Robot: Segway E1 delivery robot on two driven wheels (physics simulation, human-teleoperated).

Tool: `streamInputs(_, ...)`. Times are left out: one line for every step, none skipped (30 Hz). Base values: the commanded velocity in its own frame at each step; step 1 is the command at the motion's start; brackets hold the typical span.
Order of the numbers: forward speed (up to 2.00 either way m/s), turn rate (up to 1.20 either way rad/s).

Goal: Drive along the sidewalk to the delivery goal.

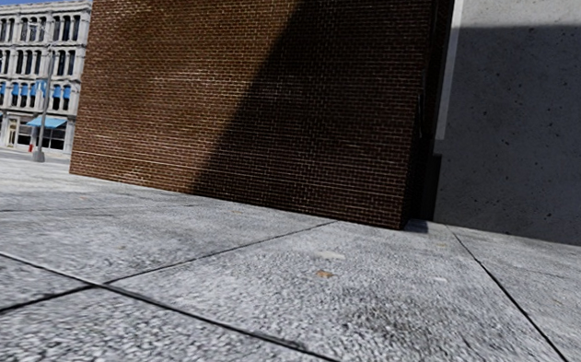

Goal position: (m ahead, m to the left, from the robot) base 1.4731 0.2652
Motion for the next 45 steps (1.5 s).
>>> streamInputs(1.04, 0.51)
streamInputs(1.04, 0.51)
streamInputs(1.04, 0.51)
streamInputs(1.04, 0.51)
streamInputs(1.04, 0.51)
streamInputs(1.04, 0.51)
streamInputs(1.05, 0.51)
streamInputs(1.05, 0.51)
streamInputs(1.06, 0.51)
streamInputs(1.07, 0.51)
streamInputs(1.08, 0.51)
streamInputs(1.08, 0.51)
streamInputs(1.08, 0.51)
streamInputs(1.08, 0.51)
streamInputs(1.08, 0.51)
streamInputs(1.08, 0.51)
streamInputs(1.08, 0.51)
streamInputs(1.08, 0.51)
streamInputs(1.08, 0.51)
streamInputs(1.08, 0.51)
streamInputs(1.08, 0.51)
streamInputs(1.08, 0.42)
streamInputs(1.06, 0.34)
streamInputs(1.06, 0.34)
streamInputs(1.05, 0.31)
streamInputs(0.97, 0.26)
streamInputs(0.92, 0.0)
streamInputs(0.9, 0.0)
streamInputs(0.9, 0.0)
streamInputs(0.81, 0.0)
streamInputs(0.0, 0.0)
streamInputs(0.0, 0.0)
streamInputs(0.0, 0.0)
streamInputs(0.0, 0.0)
streamInputs(0.0, 0.0)
streamInputs(0.0, 0.0)
streamInputs(0.0, 0.0)
streamInputs(0.0, 0.0)
streamInputs(0.0, 0.0)
streamInputs(0.0, 0.0)
streamInputs(0.0, 0.0)
streamInputs(0.0, 0.0)
streamInputs(0.0, 0.0)
streamInputs(0.0, 0.0)
streamInputs(0.0, 0.0)
